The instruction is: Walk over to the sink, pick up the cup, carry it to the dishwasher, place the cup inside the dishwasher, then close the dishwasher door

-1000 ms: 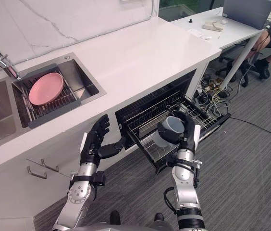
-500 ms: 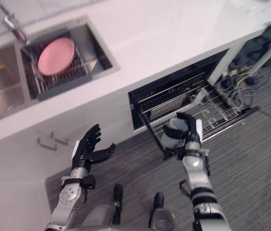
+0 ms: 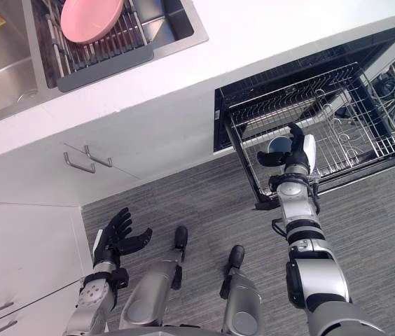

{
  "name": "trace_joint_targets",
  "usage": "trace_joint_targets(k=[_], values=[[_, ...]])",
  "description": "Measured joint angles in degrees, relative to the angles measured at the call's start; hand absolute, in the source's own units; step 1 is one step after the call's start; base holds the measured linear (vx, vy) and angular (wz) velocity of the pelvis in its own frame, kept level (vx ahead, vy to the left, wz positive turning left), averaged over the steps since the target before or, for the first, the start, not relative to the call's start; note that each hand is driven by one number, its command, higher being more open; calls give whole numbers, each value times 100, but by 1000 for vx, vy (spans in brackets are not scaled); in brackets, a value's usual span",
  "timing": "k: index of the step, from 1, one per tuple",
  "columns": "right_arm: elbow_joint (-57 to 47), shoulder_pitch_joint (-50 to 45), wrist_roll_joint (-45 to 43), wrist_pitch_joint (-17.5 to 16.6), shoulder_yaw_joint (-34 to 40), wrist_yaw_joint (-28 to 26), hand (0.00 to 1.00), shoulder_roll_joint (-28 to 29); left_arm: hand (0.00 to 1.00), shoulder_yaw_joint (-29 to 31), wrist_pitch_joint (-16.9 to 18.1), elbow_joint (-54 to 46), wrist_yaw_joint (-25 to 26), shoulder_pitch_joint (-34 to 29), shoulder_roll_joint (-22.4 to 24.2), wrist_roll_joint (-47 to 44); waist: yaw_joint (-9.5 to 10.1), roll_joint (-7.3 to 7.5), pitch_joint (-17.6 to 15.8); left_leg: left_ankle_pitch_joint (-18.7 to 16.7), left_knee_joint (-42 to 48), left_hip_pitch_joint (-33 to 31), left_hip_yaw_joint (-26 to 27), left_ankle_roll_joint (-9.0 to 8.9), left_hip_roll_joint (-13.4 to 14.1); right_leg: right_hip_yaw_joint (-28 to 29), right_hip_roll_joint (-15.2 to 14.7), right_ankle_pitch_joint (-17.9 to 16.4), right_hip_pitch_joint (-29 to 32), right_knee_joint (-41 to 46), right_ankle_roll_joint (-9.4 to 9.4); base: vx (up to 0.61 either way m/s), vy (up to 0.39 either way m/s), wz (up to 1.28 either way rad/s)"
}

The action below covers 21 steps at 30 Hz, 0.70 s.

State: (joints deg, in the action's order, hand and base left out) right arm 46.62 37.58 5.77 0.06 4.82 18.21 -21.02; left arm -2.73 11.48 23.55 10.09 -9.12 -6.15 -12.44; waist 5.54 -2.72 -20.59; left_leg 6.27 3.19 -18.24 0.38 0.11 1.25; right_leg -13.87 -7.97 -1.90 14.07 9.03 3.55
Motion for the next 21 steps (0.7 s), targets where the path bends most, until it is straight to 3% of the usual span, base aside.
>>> trace_joint_targets(k=[4, 8, 13, 15, 18, 20, 21], values=[[-584, -211, -10, 0, 91, 58, 90, 165, 90, -9, -11, 192, -14, 21, 59, 5, -32, 0, 0, 54, -169, 199, 3, -18, 3, 4, 8, -8, -124, -40, -2, 0, 0, 0], [-2317, -1241, 6, -169, 156, 140, 90, 487, 90, 0, -22, 319, -62, 21, 58, 17, -110, 10, 8, 67, -441, 601, -81, -4, -2, -78, 7, -118, -451, -67, 16, 16, -12, 7], [-3450, -2279, 7, -244, 305, 126, 90, 1041, 90, 17, -141, 642, -155, -5, 55, 144, -231, 129, 90, 58, -649, 1028, -94, -35, -3, -108, 12, -249, -828, -143, 48, 82, -27, 1], [-3908, -2792, 5, -261, 326, 42, 90, 1342, 90, 29, -172, 777, -189, -91, 55, 258, -276, 251, 225, -79, -581, 1171, -49, -78, 2, -79, 24, -300, -1008, -217, 47, 119, -29, -11], [-4511, -3181, -17, -280, 315, -66, 90, 1542, 90, 52, -254, 912, -227, -95, 72, 308, -354, 309, 285, -478, 9, 1106, 2, -115, 5, -81, 19, -362, -1240, -264, 60, 111, -10, -5], [-5192, -3482, -195, -429, 244, -151, 90, 1560, 90, 277, -251, 1029, -276, -70, 189, 348, -407, 296, 304, -1024, 1236, 720, 152, -253, 81, -212, 26, -442, -1546, -299, 65, 63, 35, 21], [-5349, -3546, -230, -481, 244, -158, 90, 1559, 90, 303, -252, 1069, -276, -42, 196, 348, -412, 314, 315, -1041, 1467, 636, 262, -265, 93, -279, 12, -455, -1635, -317, 60, 27, 23, 39]])
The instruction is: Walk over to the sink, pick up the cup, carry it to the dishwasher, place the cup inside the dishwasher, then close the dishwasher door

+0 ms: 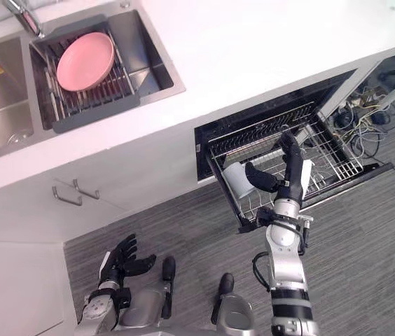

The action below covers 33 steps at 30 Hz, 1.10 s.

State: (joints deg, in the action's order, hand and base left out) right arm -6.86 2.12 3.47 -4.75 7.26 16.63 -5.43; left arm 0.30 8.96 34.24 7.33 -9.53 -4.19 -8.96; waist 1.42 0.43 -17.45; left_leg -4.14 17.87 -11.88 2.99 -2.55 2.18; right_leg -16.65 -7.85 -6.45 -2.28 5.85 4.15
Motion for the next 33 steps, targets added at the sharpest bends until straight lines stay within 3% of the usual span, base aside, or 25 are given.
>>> trace_joint_targets(k=[3, 4, 6, 7, 8, 9, 11, 12, 14, 15, 16, 18, 21, 22, 23, 24, 26, 28, 30, 33], values=[[-611, -34, -4, -297, 0, -48, 90, -96, 90, 149, 2, 55, -1, -28, 67, 0, 73, 29, 188, -51, 296, -202, 663, -35, 118, -253, -34, -5, -181, -124, -4, -3, 12, 42], [-748, -25, -2, -430, 5, -75, 90, -173, 90, 170, 8, 148, 0, -23, 78, 7, 96, 12, 297, -238, 158, -219, 992, -8, 222, -392, -38, -11, -191, -134, -5, -6, 49, 54], [-767, 106, -2, -521, 2, -86, 90, -327, 90, 197, 1, 312, -1, 3, 83, 20, 97, 43, 332, -263, -71, -253, 1386, -6, 398, -592, -136, -59, -273, -121, 77, 1, 87, 54], [-756, 142, -2, -527, -3, -95, 90, -431, 90, 198, -2, 390, -2, -25, 101, 60, 101, 35, 393, -104, -161, -249, 1671, 24, 499, -683, -193, -99, -312, -109, 197, 68, 175, 53], [-705, 160, -1, -539, -19, -125, 90, -510, 90, 217, -19, 412, -5, -73, 78, 114, 127, 85, 480, -104, -137, -247, 1732, 276, 380, -785, -334, -150, -354, -67, 333, 137, 253, 52], [-596, 209, 14, -538, -86, -194, 90, -543, 90, 302, -17, 418, 2, -129, 39, 124, 187, 176, 563, -248, -19, -281, 1714, 402, 230, -862, -485, -201, -409, -58, 432, 161, 238, 46], [-438, 238, 20, -538, -194, -328, 90, -603, 90, 392, -19, 442, 10, -193, 28, 169, 231, 266, 631, -538, 233, -280, 1647, 508, 29, -969, -746, -376, -481, 230, 644, 206, 242, 33], [-186, 346, 80, -529, -341, -415, 90, -662, 90, 425, -36, 466, 12, -224, 33, 159, 266, 327, 669, -691, 276, -153, 1640, 623, -161, -912, -1049, -606, -359, 909, 635, 230, 240, 28], [373, 728, 150, -463, -666, -558, 90, -797, 90, 394, -37, 499, -3, -236, -81, 231, 250, 318, 674, -837, 203, 189, 1546, 745, -388, -428, -1529, -671, 279, 2789, 340, 196, 202, 26], [477, 784, 170, -431, -724, -586, 90, -816, 90, 329, -38, 511, -9, -233, -153, 231, 242, 328, 674, -862, 158, 310, 1480, 774, -441, -207, -1551, -715, 440, 3245, 314, 231, 166, 39], [675, 884, 267, -419, -828, -632, 90, -834, 90, 253, -38, 551, -16, -253, -237, 240, 239, 332, 678, -847, 31, 567, 1388, 847, -499, 158, -1456, -811, 678, 3751, 245, 304, 109, 47], [827, 993, 358, -419, -940, -688, 90, -929, 90, 254, -37, 623, -14, -263, -333, 242, 218, 327, 686, -829, -190, 873, 1201, 879, -529, 428, -1155, -969, 960, 3688, 190, 313, 58, 51], [970, 1240, 408, -421, -1008, -789, 90, -1442, 90, 203, -37, 651, -16, -179, -382, 245, 60, 322, 689, -826, -283, 963, 744, 868, -522, 922, -552, -995, 1528, 2751, 160, 255, -43, 76], [1129, 1351, 480, -405, -1007, -805, 90, -1635, 90, 141, -37, 678, -24, -158, -384, 268, 16, 315, 684, -877, -262, 1021, 569, 770, -481, 1295, -283, -933, 1698, 2326, 205, 231, -111, 79], [1210, 1369, 519, -360, -1007, -811, 90, -1743, 90, 65, -32, 722, -52, -182, -449, 345, 16, 353, 707, -988, -158, 1092, 518, 581, -484, 1517, -110, -300, 1659, 1631, 152, 226, -123, 73], [1242, 1365, 520, -348, -1006, -812, 90, -1772, 90, 27, -30, 791, -73, -186, -465, 350, -4, 360, 709, -1060, -102, 1163, 475, 475, -496, 1571, -93, 170, 1622, 1590, 249, 235, -125, 54], [1325, 1366, 570, -319, -1044, -848, 90, -1945, 90, -41, -27, 919, -149, -249, -238, 452, 10, 31, 961, -1137, -132, 1218, 389, 329, -199, 1395, 104, 232, 1340, 1253, 123, 263, -129, 17], [1347, 1366, 577, -325, -1044, -870, 90, -2181, 90, -45, 0, 919, -184, -247, -115, 465, -14, -107, 1050, -1100, -349, 1246, 363, 251, -114, 1276, 179, 304, 1248, 992, 91, 200, -85, 9], [1463, 1366, 633, -314, -1051, -932, 90, -2352, 90, -46, 6, 939, -250, -264, -91, 531, -84, -118, 1057, -996, -506, 1357, 307, 135, -96, 1206, 209, 419, 1025, 664, 82, 159, -44, 12], [1600, 1367, 758, -303, -1245, -1014, 90, -2667, 90, -67, 7, 1059, -269, -284, -92, 608, -96, -125, 1074, -953, -554, 1509, 252, 113, -102, 1194, 245, 655, 636, 111, 106, 130, 21, -2]])
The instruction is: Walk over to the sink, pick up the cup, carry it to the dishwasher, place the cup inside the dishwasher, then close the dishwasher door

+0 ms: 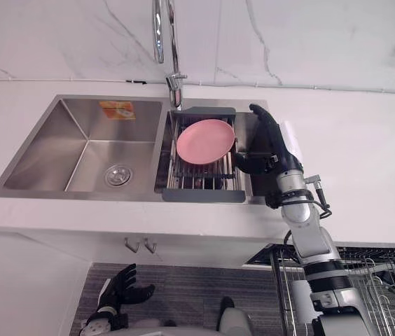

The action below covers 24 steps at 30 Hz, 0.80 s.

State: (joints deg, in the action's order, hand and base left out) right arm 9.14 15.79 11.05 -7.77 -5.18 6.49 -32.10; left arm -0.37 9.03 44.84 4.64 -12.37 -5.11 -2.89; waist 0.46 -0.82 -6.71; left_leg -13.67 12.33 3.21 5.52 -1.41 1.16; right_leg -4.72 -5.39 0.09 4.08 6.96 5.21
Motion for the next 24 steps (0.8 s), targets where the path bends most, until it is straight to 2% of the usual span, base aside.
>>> trace_joint_targets(k=[5, 10, 16, 24], values=[[244, 34, 263, -4, -426, -234, 90, -200, 90, -20, 7, 62, -16, -18, -55, 82, -17, -6, 144, 12, 12, -20, -60, 16, -115, -83, -67, 413, -335, -683, 21, 25, 66, 4], [736, 290, 519, -4, -610, -301, 90, -201, 90, -124, 14, 83, -17, -19, -138, 83, -11, 3, 146, 72, -31, -129, -235, 118, -291, -224, -184, 608, -454, -1028, 68, -61, 42, 20], [1303, 616, 1088, 2, -682, -292, 90, -200, 90, -142, 14, 98, -17, -44, -281, 85, 36, 45, 136, 258, -378, -164, -506, 384, -321, -386, -174, 741, -421, -1178, 79, -102, -31, 19], [2118, 1365, 1910, 152, -927, -21, 90, -185, 90, -114, 20, 111, 33, -43, -441, 82, 113, 227, 38, 619, -721, -367, -539, 257, -287, -351, -134, 824, -104, -1181, -30, -129, -59, 2]])
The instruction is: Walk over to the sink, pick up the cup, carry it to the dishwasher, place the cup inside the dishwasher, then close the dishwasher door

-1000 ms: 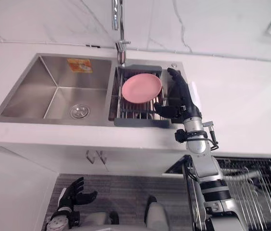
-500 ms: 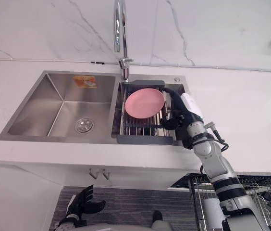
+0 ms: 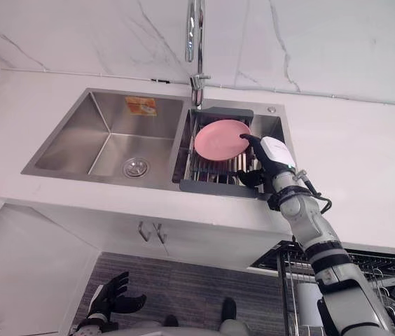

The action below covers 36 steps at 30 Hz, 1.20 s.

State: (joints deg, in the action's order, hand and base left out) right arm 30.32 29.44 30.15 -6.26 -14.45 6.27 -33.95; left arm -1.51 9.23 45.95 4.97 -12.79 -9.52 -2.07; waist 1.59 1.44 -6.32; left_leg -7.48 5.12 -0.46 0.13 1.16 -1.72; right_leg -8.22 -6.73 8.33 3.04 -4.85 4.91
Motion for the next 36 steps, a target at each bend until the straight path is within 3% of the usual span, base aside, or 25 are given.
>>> trace_joint_targets(k=[9, 10, 17, 24, 27, 32, 36], values=[[1175, 1129, 386, 271, -185, 419, 90, 119, 90, 108, 10, -35, 170, 48, -12, -39, 101, 56, -341, 120, 88, -304, -123, 35, 6, -123, 5, 52, 224, 3, -50, -17, -16, 8], [1315, 1293, 387, 320, -185, 495, 30, 124, 90, 116, 11, -55, 217, 56, -8, -66, 128, 58, -418, 121, 92, -337, -136, 35, 7, -134, 8, 63, 252, 3, -51, 18, 5, 7], [1655, 1946, 389, 538, -152, 877, 30, 114, 90, 120, 94, -69, 252, 177, 8, -142, 200, 74, -727, 122, 114, -470, -244, 37, -10, -215, -3, 79, 326, 4, -49, 19, 9, 8], [1391, 1988, 316, 558, 109, 997, 30, 115, 90, 151, 106, -74, 260, 184, 28, -169, 202, 78, -763, 121, 102, -502, -245, 36, -4, -211, 1, 81, 372, 4, -48, 0, 0, 0], [455, 1472, 240, 636, 628, 1026, 30, 138, 90, 242, 102, -81, 267, 191, 57, -166, 237, 76, -769, 118, 72, -474, -219, 35, 37, -188, 34, 81, 366, 4, -48, 17, -1, -1], [-2014, 150, 93, 225, 1046, 1054, 30, 462, 90, 348, 55, -114, 233, 145, 78, -118, 106, 79, -770, 5, 10, -110, -71, 20, 153, 61, 156, 76, 137, 4, -50, 41, -1, -22], [-3159, -591, -120, 43, 1778, 1124, 30, 906, 90, 393, -12, -116, 219, 158, 97, -88, 11, 95, -763, -59, 18, 47, 179, 24, 161, 307, 175, 73, 92, 4, -51, -24, 12, -34]])
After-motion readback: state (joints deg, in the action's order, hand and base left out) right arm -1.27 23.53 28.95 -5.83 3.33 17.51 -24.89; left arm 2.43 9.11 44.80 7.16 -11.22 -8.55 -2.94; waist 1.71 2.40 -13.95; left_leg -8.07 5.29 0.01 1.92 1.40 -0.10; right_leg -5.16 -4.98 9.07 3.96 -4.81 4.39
